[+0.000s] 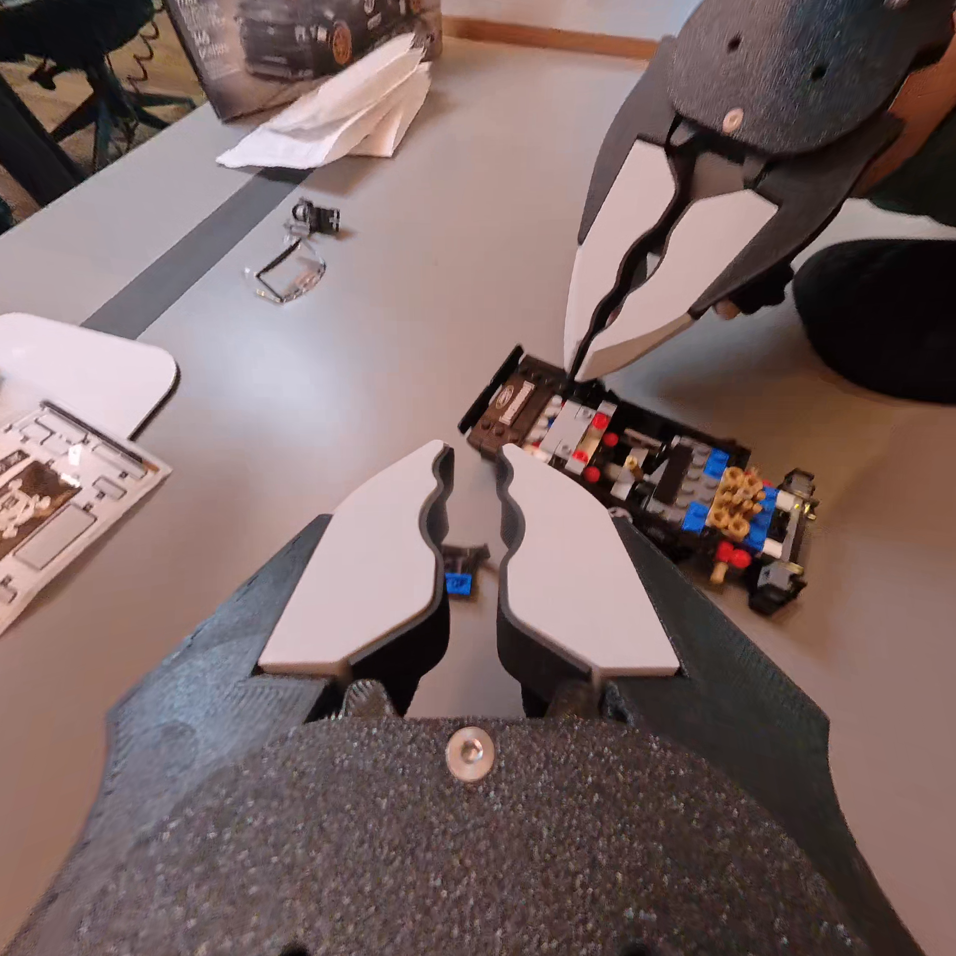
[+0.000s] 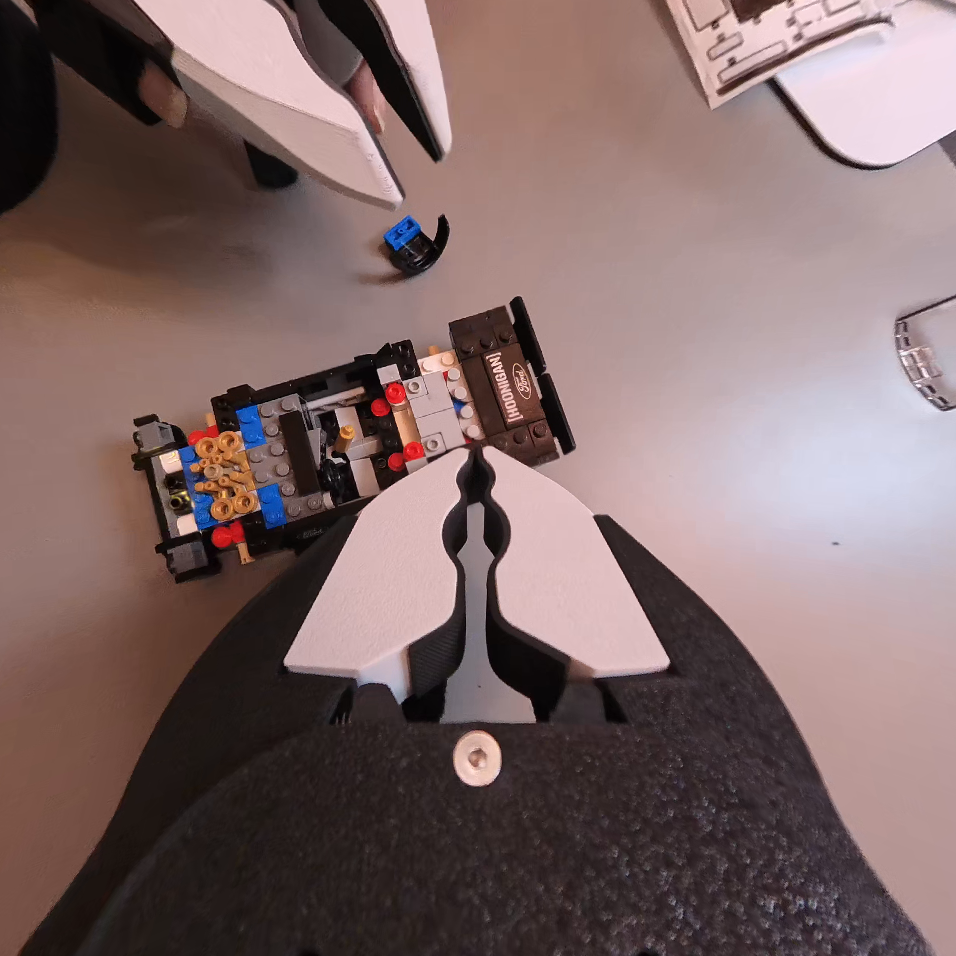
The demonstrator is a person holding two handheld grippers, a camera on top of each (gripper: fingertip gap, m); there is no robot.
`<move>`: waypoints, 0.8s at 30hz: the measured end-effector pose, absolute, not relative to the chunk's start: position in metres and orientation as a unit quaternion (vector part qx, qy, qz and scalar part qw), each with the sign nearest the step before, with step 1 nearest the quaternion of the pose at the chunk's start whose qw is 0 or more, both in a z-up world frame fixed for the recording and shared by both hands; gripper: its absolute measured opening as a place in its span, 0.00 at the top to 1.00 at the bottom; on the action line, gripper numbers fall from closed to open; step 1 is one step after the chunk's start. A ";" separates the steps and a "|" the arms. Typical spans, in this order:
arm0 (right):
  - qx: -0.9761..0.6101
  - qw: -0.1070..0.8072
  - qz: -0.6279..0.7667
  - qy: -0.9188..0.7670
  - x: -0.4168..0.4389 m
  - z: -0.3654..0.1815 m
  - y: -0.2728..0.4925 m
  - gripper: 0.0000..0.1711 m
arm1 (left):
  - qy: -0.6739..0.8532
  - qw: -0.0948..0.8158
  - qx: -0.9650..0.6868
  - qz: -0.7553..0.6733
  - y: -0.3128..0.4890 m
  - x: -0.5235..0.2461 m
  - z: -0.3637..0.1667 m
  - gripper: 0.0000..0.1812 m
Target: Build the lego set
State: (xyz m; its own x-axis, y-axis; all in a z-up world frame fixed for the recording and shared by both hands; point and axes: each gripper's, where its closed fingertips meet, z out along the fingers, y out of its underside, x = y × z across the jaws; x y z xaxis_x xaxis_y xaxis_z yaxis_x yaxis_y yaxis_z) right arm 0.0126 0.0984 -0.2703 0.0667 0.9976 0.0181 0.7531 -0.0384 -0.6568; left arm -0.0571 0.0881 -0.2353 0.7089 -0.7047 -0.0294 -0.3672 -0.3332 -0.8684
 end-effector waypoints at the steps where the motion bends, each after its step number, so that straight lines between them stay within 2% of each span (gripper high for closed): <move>1: -0.683 0.255 0.228 -0.645 0.012 -0.272 0.098 1.00 | 0.335 0.468 -0.800 -0.172 0.087 -0.061 -0.239 0.91; 17: -0.655 0.190 0.068 -0.728 0.015 -0.277 0.099 1.00 | 0.381 0.438 -0.797 -0.169 0.071 -0.055 -0.259 0.93; 24: -0.663 0.223 0.088 -0.709 0.012 -0.276 0.099 1.00 | 0.374 0.429 -0.804 -0.170 0.071 -0.059 -0.263 0.92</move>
State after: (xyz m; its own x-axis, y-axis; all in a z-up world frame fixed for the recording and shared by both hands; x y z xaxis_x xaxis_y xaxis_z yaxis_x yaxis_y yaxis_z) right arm 0.0119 0.0988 -0.2765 -0.0205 0.9797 0.1995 0.9010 0.1046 -0.4211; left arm -0.0593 0.0711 -0.2631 0.6620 -0.7481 -0.0472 -0.4556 -0.3516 -0.8178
